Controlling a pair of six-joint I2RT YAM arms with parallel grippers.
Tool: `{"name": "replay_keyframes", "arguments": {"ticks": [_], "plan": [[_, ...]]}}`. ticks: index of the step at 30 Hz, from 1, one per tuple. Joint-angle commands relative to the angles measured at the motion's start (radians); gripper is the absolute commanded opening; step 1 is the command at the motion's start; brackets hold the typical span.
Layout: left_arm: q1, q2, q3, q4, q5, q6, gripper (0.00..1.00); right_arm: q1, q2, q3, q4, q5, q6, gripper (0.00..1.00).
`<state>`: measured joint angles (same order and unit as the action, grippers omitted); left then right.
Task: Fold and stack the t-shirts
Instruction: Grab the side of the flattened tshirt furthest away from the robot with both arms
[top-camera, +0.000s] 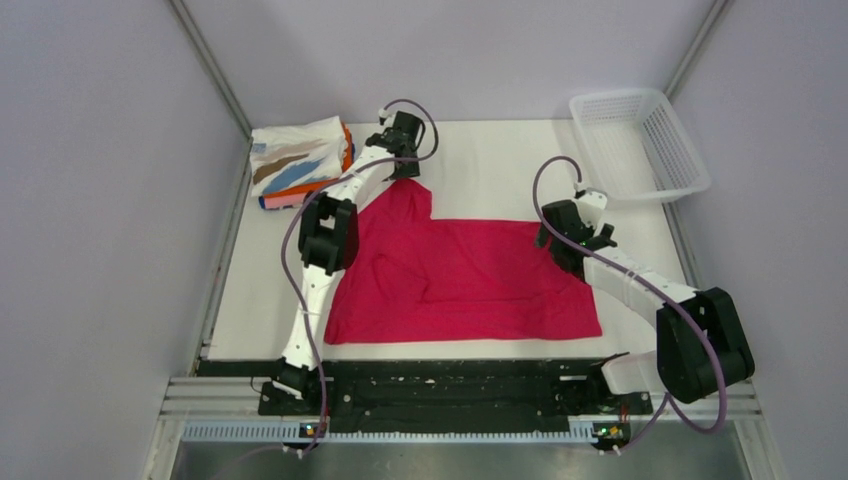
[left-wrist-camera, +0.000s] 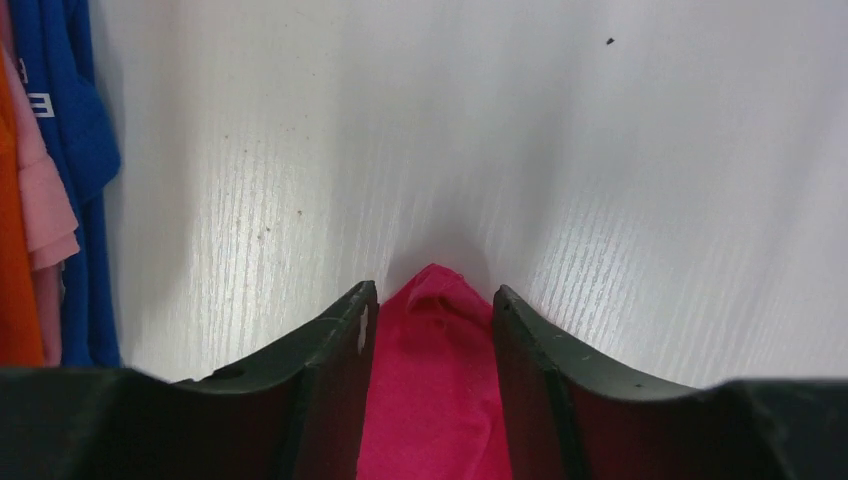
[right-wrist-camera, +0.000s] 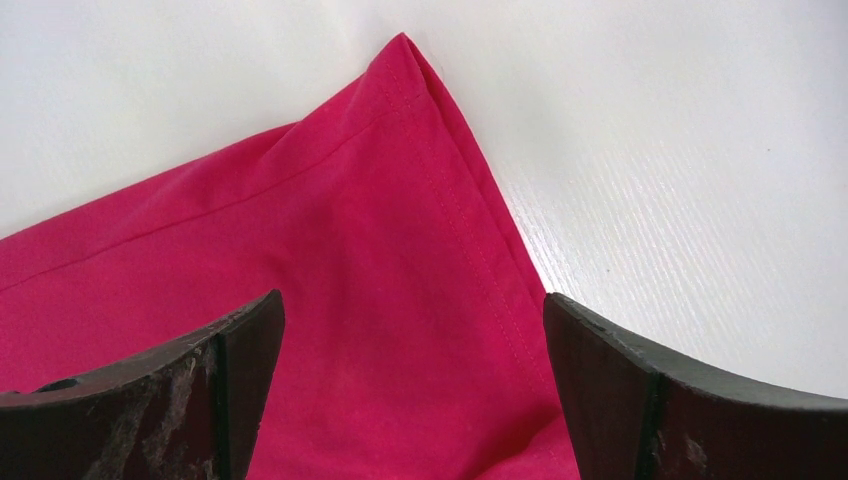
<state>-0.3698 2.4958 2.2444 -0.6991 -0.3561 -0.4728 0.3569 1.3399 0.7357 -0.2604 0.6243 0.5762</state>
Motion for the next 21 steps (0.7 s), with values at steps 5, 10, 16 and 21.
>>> {"name": "replay_keyframes", "arguments": {"ticks": [5,10,16,21], "plan": [[0.002,-0.014,0.019,0.030,0.016,-0.072,0.06,-0.009,0.034,0.078,0.029,0.060,-0.007,0.99],[0.000,-0.090,-0.068,0.057,0.023,-0.078,0.00,-0.039,0.098,0.132,0.032,0.063,0.000,0.98],[-0.005,-0.243,-0.241,0.092,0.021,-0.105,0.00,-0.059,0.245,0.295,0.011,0.057,-0.027,0.90],[-0.011,-0.339,-0.367,0.141,0.053,-0.117,0.00,-0.086,0.414,0.436,-0.047,0.047,-0.028,0.80]]}}
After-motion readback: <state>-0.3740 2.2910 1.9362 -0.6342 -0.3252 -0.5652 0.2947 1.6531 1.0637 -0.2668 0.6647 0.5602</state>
